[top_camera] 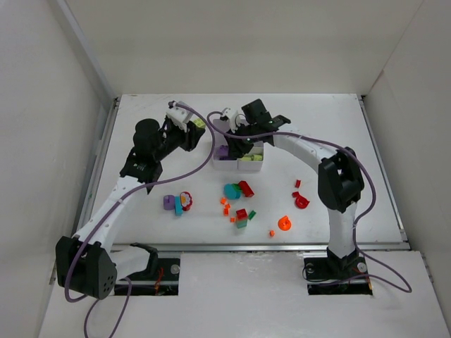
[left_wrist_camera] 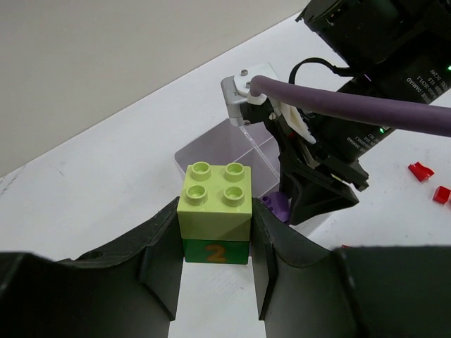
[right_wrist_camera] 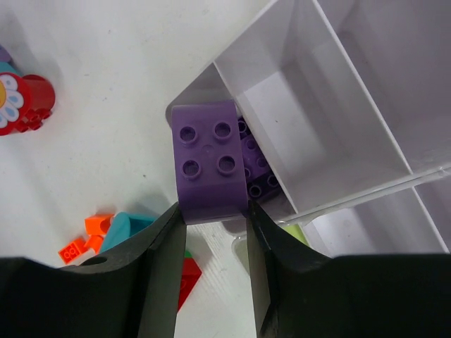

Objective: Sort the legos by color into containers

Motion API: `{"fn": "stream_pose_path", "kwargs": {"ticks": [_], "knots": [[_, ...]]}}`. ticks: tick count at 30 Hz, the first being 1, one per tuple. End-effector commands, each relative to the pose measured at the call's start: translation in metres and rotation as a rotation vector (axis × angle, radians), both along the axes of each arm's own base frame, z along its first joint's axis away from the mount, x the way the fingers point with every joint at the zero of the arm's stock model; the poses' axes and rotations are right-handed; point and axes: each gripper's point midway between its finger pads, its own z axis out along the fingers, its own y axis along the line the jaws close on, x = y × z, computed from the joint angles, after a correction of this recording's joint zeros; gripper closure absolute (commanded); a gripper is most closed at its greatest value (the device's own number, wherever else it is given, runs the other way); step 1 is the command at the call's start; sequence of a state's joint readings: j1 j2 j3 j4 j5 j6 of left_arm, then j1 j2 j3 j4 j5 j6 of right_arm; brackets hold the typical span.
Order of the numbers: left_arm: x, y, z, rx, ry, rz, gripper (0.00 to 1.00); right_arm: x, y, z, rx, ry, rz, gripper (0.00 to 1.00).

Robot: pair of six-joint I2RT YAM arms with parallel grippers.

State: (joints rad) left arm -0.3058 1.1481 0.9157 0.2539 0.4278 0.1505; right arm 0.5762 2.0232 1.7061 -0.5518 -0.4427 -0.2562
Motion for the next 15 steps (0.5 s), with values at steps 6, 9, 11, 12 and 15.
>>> {"fn": "stream_pose_path", "kwargs": {"ticks": [6,9,11,12,15], "knots": [[-0.004,0.003,0.019,-0.008,-0.071,-0.002,1.0,0.005,0.002,0.01,0.007,0.007,-0.02,0.5],[-0.005,0.001,0.019,-0.009,-0.071,-0.011,1.0,0.005,0.002,0.01,0.007,0.007,-0.02,0.45],[-0.006,0.0,0.019,-0.01,-0.071,-0.022,1.0,0.004,0.002,0.015,0.016,-0.004,-0.008,0.0],[-0.006,0.0,0.019,-0.01,-0.071,-0.022,1.0,0.003,0.002,0.02,0.021,-0.012,-0.007,0.0],[-0.008,-0.003,0.02,-0.004,-0.076,-0.044,1.0,0.002,0.003,0.031,0.038,-0.026,-0.001,0.0]]}}
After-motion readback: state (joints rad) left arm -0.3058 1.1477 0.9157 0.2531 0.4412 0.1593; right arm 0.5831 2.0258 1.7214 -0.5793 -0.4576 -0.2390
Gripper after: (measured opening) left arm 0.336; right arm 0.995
